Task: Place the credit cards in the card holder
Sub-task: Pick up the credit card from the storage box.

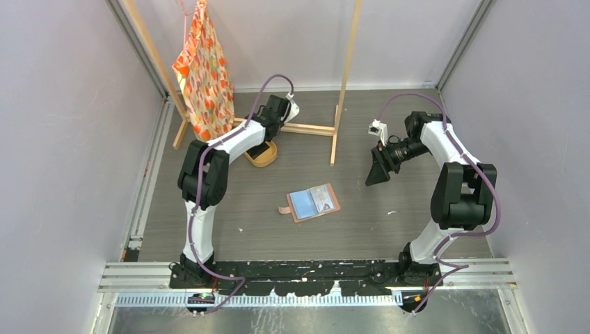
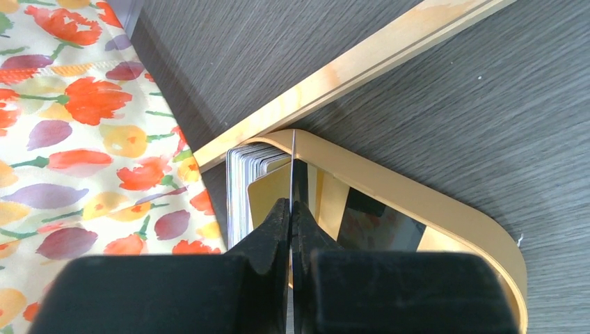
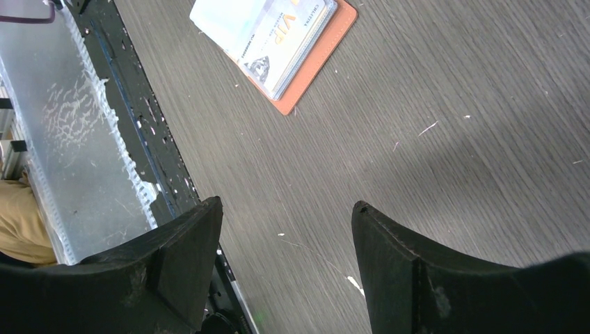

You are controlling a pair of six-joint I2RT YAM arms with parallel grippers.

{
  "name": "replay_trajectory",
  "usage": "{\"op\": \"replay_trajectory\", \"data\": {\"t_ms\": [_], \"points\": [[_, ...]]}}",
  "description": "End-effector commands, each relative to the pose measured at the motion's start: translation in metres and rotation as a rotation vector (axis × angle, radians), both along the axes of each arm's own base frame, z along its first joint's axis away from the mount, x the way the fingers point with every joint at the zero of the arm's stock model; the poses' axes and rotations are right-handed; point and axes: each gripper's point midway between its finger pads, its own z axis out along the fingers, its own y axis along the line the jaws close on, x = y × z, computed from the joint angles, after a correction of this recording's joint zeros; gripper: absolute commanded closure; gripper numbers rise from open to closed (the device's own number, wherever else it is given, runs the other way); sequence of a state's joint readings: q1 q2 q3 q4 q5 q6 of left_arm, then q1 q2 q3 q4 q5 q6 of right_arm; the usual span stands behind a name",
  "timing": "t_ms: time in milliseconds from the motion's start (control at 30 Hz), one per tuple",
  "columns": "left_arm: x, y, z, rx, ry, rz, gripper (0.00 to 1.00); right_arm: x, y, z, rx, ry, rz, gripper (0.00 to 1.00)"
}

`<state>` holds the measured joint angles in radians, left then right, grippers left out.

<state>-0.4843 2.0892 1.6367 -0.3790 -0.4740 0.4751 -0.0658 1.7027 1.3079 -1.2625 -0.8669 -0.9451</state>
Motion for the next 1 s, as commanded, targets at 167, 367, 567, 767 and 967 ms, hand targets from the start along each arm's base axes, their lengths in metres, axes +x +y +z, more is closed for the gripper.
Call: {"op": "replay_trajectory", "data": {"t_ms": [167,367,567,767,967], "points": [[-0.001,-0.008,0.047,-0.097,-0.074,-0.021,0.99,0.005,0.003,0.013,0.028,-0.042,0.017,0.28],[-0.014,-0.023,0.072,-0.167,-0.108,-0.066,1.00,0.003,0.003,0.015,0.029,-0.049,0.025,0.28],[-0.042,-0.057,0.104,-0.297,-0.106,-0.157,1.00,-0.001,0.009,0.028,0.068,-0.063,0.034,0.30],[-0.103,-0.093,0.128,-0.554,-0.039,-0.213,1.00,-0.006,0.019,0.045,0.097,-0.126,0.017,0.30],[-0.202,-0.144,0.150,-1.178,0.157,-0.356,1.00,-0.025,0.056,0.081,0.251,-0.161,0.035,0.29]]}}
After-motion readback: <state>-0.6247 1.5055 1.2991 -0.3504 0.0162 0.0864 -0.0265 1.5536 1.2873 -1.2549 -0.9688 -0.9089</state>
